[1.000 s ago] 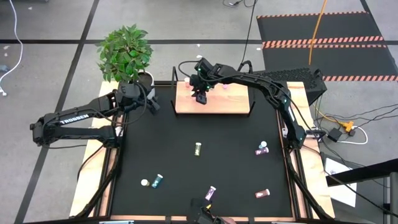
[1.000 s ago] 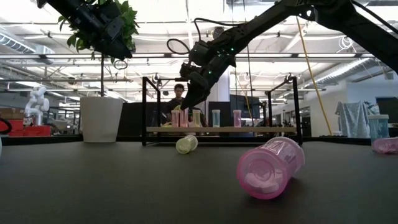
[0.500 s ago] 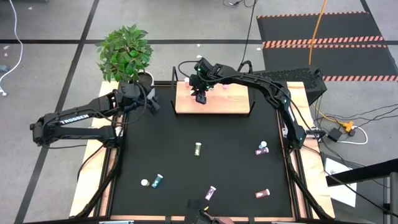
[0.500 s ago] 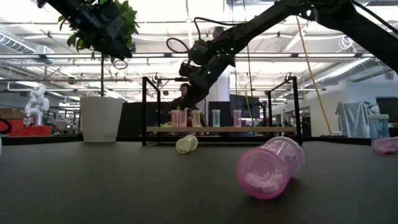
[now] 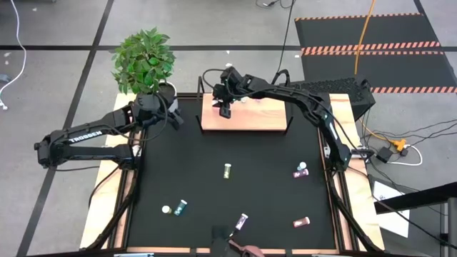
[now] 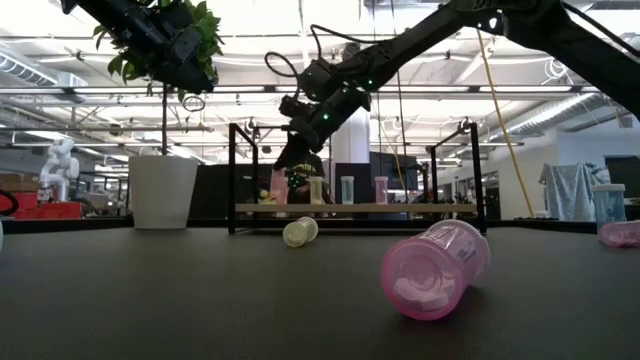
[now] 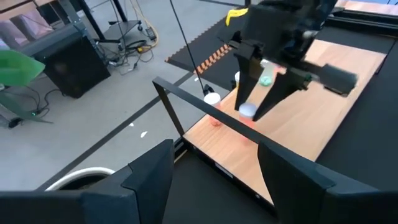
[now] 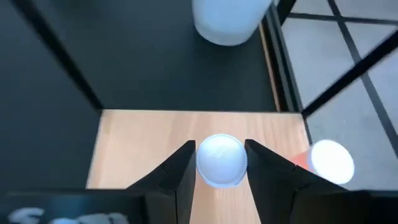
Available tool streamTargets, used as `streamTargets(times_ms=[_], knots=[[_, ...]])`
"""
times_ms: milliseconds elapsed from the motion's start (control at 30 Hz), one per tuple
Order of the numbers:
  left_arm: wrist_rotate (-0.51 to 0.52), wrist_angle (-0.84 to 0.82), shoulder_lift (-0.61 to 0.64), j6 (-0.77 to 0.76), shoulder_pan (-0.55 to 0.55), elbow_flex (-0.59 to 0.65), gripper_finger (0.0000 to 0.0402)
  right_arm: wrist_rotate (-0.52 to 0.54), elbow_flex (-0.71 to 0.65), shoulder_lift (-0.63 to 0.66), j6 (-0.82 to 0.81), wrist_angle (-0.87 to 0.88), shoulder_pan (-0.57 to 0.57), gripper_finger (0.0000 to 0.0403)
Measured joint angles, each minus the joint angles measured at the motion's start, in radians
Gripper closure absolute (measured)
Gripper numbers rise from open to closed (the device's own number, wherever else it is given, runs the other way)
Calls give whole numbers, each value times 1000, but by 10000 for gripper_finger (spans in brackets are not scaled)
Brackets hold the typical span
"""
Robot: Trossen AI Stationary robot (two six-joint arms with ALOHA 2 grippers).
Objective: Pick and place medicine bottles onto shelf by color
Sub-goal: Put the left pink pill bottle on the shelf aligned with the other pink pill bottle
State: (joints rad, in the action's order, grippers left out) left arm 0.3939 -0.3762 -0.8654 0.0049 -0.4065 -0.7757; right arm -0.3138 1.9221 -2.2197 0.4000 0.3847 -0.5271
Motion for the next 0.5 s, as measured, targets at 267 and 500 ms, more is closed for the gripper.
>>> streamTargets(times_ms=[267,500], knots=[[-1,16,0,15,0,0,167,-1,0,-2,-21,9,-9,281],[-2,15,0,9,0,0,167,-2,0,-11,-21,37,-9,281]])
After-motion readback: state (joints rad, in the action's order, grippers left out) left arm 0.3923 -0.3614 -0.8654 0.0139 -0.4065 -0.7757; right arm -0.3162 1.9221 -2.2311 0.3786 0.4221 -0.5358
